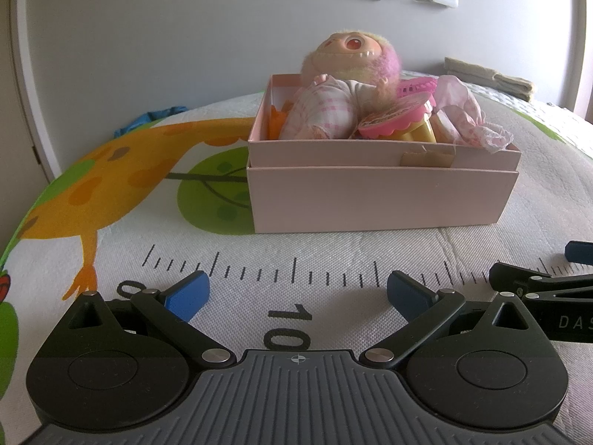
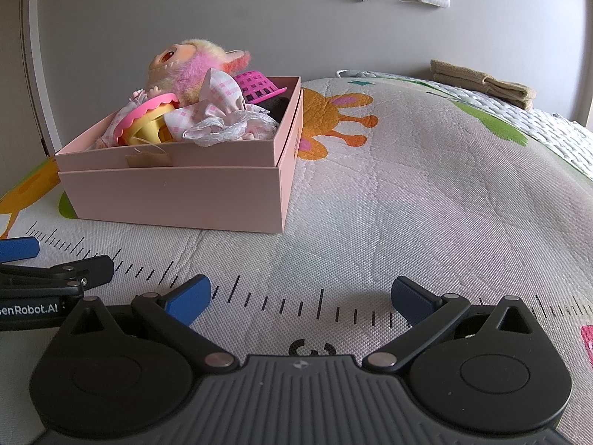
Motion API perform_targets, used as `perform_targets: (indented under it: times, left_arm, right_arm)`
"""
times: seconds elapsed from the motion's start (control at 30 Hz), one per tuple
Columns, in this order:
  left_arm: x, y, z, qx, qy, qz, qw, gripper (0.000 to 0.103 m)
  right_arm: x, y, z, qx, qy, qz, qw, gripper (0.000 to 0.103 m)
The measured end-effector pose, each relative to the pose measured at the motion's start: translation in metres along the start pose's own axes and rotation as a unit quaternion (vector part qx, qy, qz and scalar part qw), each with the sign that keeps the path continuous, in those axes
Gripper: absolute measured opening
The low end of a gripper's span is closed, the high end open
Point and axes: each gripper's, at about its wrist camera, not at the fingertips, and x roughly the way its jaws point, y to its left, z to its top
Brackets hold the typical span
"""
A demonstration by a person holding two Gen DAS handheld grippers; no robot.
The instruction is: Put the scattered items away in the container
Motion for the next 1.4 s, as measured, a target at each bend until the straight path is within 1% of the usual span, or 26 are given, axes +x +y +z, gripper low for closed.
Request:
perform_targets:
  times: [0.17, 0.3, 0.47, 0.6, 0.73, 1.1, 1.23, 1.3, 1.4]
  left_arm:
    - [-0.004, 0.012, -0.003, 0.0, 0.0, -0.001, 1.0, 0.103]
    - [-0.015, 0.017, -0.007, 0.0, 0.0, 0.0, 1.0, 0.103]
    - [-0.023, 0.028, -0.01, 0.0, 0.002, -0.007, 1.0, 0.103]
    - [-0.027, 0.041, -0.008, 0.0, 0.018, -0.019, 0.9996, 0.103]
    - [-0.034, 0.044, -0.011, 0.005, 0.025, -0.006, 0.9997, 0.103]
    - [-0.056, 0.058, -0.023, 0.003, 0.021, -0.009, 0.9997, 0.103]
    - [-0.064, 0.058, -0.028, 0.002, 0.02, -0.008, 0.9998, 0.103]
    - [-0.057, 0.044, -0.024, 0.002, 0.02, -0.009, 0.9998, 0.103]
    - [-0.055, 0.041, -0.024, 0.002, 0.019, -0.009, 0.9998, 0.103]
  right_arm:
    - [0.001, -0.001, 0.001, 0.0, 0.0, 0.0, 1.0, 0.103]
    - [0.001, -0.002, 0.002, 0.0, 0.0, 0.0, 1.0, 0.103]
    - [0.002, -0.002, 0.002, -0.001, 0.0, -0.001, 1.0, 0.103]
    - [0.002, -0.002, 0.002, 0.0, 0.0, 0.0, 1.0, 0.103]
    - [0.001, -0.001, 0.001, -0.001, 0.0, 0.0, 1.0, 0.103]
    - [0.001, -0.001, 0.001, -0.001, 0.0, 0.0, 1.0, 0.103]
    - [0.002, -0.002, 0.002, -0.001, 0.0, 0.0, 1.0, 0.103]
    - [0.002, -0.002, 0.003, -0.001, 0.0, 0.0, 1.0, 0.103]
    - [0.002, -0.002, 0.003, -0.001, 0.0, 0.0, 1.0, 0.103]
